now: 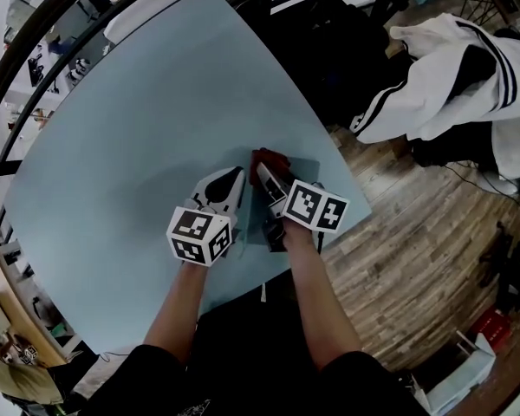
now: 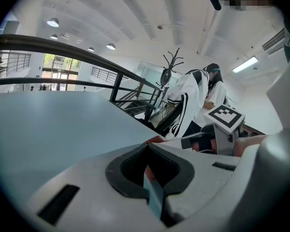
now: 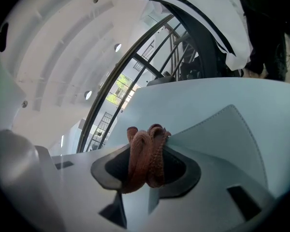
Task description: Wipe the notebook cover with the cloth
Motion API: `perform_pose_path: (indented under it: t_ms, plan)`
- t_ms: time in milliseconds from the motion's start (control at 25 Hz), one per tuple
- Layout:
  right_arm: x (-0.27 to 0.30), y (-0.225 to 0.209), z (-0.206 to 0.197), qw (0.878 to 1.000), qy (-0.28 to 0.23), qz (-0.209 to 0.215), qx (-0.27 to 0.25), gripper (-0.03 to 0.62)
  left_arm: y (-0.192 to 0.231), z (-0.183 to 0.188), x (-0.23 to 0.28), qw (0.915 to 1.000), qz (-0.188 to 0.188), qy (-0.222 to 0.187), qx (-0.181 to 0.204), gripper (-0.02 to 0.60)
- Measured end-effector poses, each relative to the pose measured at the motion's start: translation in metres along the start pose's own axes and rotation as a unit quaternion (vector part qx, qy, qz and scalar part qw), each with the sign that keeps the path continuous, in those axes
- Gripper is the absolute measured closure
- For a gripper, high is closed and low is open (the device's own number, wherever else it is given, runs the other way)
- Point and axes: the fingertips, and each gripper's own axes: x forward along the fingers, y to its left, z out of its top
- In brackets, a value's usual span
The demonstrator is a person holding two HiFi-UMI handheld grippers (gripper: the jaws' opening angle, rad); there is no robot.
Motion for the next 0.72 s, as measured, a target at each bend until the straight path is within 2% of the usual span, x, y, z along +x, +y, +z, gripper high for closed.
perform_pose_path:
  t_ms: [440, 720]
  plan:
    - [-0.017, -0.018, 0.005, 1.000, -0.012, -0.021, 0.000, 0.447, -0.004, -0.006, 0.005, 0.9998, -0.018, 0.010, -0.003, 0.574]
    - [-0.039, -0.043, 0.021, 0.999, -0.027, -0.036, 0.006, 0.447, -0.021, -0.007, 0.020, 0.9994, -0.030, 0.017, 0.000, 0.574]
